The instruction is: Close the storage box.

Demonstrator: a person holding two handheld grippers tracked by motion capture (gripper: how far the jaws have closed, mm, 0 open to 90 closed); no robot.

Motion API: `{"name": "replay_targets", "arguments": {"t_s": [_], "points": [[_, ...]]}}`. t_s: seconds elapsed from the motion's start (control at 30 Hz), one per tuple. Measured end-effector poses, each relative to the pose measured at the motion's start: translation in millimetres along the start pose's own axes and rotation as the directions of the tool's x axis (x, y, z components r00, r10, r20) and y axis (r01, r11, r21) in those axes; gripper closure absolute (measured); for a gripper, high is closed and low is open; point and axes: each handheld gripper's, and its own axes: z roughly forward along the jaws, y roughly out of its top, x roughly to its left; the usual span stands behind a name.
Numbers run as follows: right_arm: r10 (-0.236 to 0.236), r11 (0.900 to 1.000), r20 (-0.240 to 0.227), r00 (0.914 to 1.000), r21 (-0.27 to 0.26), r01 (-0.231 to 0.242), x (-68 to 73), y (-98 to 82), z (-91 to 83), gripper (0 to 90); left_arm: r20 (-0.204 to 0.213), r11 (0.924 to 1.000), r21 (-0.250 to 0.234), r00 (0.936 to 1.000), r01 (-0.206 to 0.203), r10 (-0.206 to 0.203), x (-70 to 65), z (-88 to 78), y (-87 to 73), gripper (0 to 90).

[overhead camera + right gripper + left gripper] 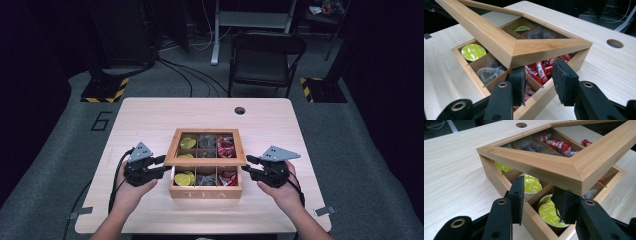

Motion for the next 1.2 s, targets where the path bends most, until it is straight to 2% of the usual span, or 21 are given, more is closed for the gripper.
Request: {"name": "replay_targets", "arguments": {"t_s": [0.07, 0.23, 0.47, 0.6, 0.77, 0.9, 1.03, 1.2], "points": [[0.001, 1.0, -0.007, 1.0, 0.001, -0.001, 0.1, -1.2, -0.3, 62.3, 0.003, 1.0, 0.0, 1.0, 0.008, -0.008, -0.7, 0.5, -2.7, 61.7], [0.04, 0.999, -0.044, 0.9983, 0.012, -0.039, 2.9, -6.8, -1.8, 62.3, 0.003, 0.9999, 0.011, 1.0, 0.006, -0.006, -1.9, 1.1, -7.6, 61.7], [0.071, 0.997, -0.083, 0.994, 0.037, -0.068, 12.1, -10.7, -3.2, 61.5, 0.012, 0.9996, 0.021, 0.9998, 0.017, -0.017, -2.9, 2.6, -15.1, 61.7], [0.08, 0.996, -0.092, 0.9925, 0.045, -0.076, 15.6, -11.4, -2.2, 61.0, 0.023, 0.9997, 0.016, 0.9996, 0.017, -0.018, -4.0, 2.9, -17.3, 61.7], [0.126, 0.991, -0.095, 0.9875, 0.05, -0.121, 13.8, -14.3, -2.5, 61.1, 0.047, 0.9995, 0.027, 0.9987, 0.016, -0.018, -9.1, 2.1, -20.2, 60.8], [0.114, 0.992, -0.082, 0.9901, 0.056, -0.11, 15.4, -17.5, -2.5, 60.9, 0.054, 0.9996, 0.028, 0.9985, 0.005, -0.006, -13.1, -0.8, -22.3, 60.4], [0.097, 0.993, -0.076, 0.9924, 0.068, -0.092, 17.3, -19.6, -1.7, 60.4, 0.065, 0.9996, 0.025, 0.9978, 0.009, -0.011, -16.7, -2.3, -25.1, 59.9], [0.084, 0.994, -0.067, 0.9942, 0.077, -0.079, 19.6, -25.4, -0.2, 60.0, 0.061, 0.9992, 0.038, 0.9981, -0.014, 0.011, -19.3, -1.3, -29.6, 60.0]]}}
